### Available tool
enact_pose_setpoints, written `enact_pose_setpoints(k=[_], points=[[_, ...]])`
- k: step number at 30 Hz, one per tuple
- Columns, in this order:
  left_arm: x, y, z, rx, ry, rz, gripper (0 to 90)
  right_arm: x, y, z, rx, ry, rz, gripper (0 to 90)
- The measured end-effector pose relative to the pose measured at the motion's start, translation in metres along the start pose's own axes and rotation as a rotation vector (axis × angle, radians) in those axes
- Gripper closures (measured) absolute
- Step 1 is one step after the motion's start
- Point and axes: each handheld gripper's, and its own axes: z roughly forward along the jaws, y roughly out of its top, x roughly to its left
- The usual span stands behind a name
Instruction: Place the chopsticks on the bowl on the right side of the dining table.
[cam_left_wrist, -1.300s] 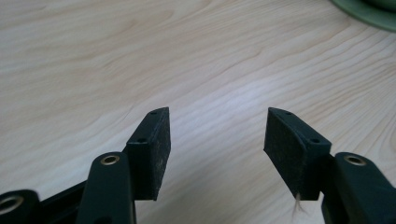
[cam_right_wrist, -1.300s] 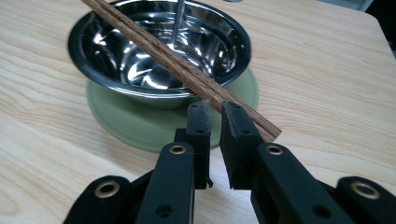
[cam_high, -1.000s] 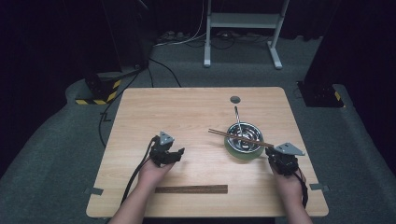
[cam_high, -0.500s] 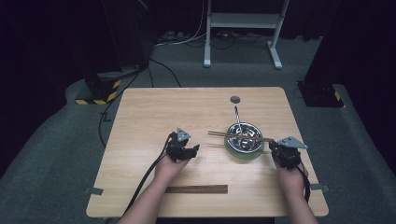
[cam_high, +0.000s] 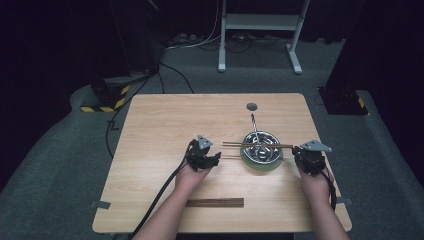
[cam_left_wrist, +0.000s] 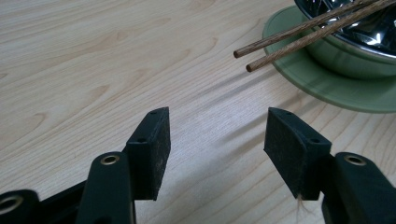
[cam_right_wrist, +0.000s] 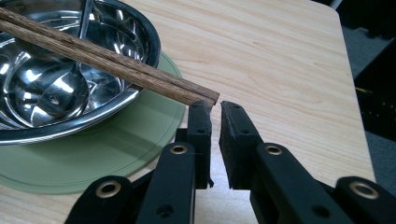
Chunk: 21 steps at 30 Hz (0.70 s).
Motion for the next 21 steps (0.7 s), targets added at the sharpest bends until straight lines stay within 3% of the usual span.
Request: enact_pose_setpoints(k=[3,7,9,14,18,21], points=[[-0.002,0.001,0.002,-0.004,0.002,0.000,41.1,-0.001,0.003,0.000,-0.008,-0.004,-0.017,82.1],[-0.005,0.001,0.003,-0.019,0.001,0.003,42.0,0.001,-0.002,0.003,-0.002,-0.001,-0.003,81.6],[-0.007,0.002,0.005,-0.019,0.003,0.010,42.3,0.003,-0.005,0.004,-0.024,-0.008,-0.020,81.6],[-0.008,0.002,0.008,-0.002,0.022,-0.006,42.3,0.007,-0.011,0.002,-0.064,0.021,0.010,78.3],[-0.009,0.003,0.010,0.000,0.022,-0.009,42.0,0.008,-0.014,0.000,-0.077,0.005,-0.010,76.3],[-0.013,0.005,0.012,0.009,0.022,-0.008,41.8,0.004,-0.016,0.000,-0.087,0.021,0.020,73.5]])
